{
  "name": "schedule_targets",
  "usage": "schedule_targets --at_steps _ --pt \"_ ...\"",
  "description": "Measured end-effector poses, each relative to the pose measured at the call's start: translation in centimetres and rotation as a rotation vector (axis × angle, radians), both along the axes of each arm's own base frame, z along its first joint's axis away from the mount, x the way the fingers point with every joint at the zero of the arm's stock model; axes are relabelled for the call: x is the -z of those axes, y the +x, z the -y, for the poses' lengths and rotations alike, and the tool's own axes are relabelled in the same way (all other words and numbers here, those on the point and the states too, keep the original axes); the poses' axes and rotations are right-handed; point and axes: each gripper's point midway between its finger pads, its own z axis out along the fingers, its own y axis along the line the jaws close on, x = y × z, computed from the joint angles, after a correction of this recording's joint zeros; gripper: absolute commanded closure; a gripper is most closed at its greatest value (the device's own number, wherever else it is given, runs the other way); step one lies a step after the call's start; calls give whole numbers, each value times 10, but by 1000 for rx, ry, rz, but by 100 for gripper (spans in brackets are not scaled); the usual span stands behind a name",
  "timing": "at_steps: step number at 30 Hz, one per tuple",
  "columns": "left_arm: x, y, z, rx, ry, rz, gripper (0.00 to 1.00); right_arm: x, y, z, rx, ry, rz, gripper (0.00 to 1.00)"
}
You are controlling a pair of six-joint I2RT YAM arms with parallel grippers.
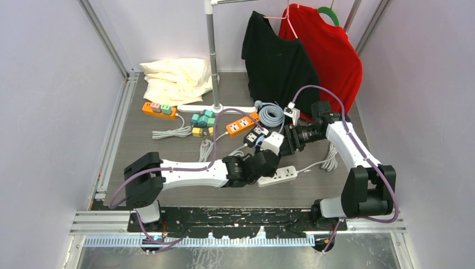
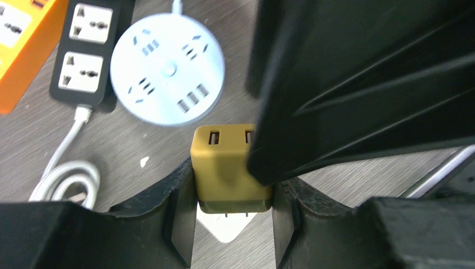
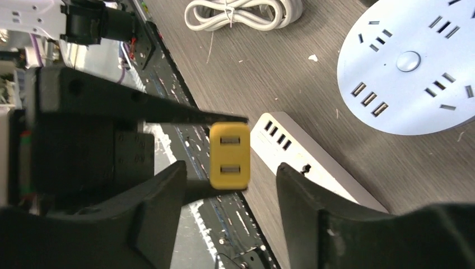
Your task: Pull the plug off the socket
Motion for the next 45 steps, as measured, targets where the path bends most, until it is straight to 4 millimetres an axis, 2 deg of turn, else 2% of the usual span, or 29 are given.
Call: schedule_targets --at_steps 7,12,16,21,23,27,31,33,37,38,42,45 --pt "33 -5 -55 -45 126 1 100 -4 -1 3 -16 -23 69 27" --pt "33 10 -99 -120 257 59 100 -3 0 5 -18 -37 84 27" --pt "26 45 -137 -228 292 66 100 -3 0 5 -20 -39 89 27" --pt "24 107 -220 -471 288 23 100 -2 1 6 -22 -42 95 27" --pt "24 126 -247 -553 274 -4 100 -2 1 6 -23 -42 97 27" --pt "30 151 -286 -663 245 -64 100 -2 1 6 -24 -42 99 27" --pt "36 173 -298 -716 230 -109 97 -2 1 6 -26 -42 101 27" --pt "39 182 -295 -719 232 -125 85 -2 1 6 -26 -42 101 27" --pt "48 193 -289 -722 229 -155 50 -2 1 6 -27 -43 104 27" --pt "50 194 -289 -721 230 -162 44 -2 1 6 -28 -43 104 27" --pt "56 194 -289 -716 231 -181 33 -2 1 6 -28 -43 105 27" --pt "59 196 -289 -714 228 -192 31 -2 1 7 -30 -43 107 27"
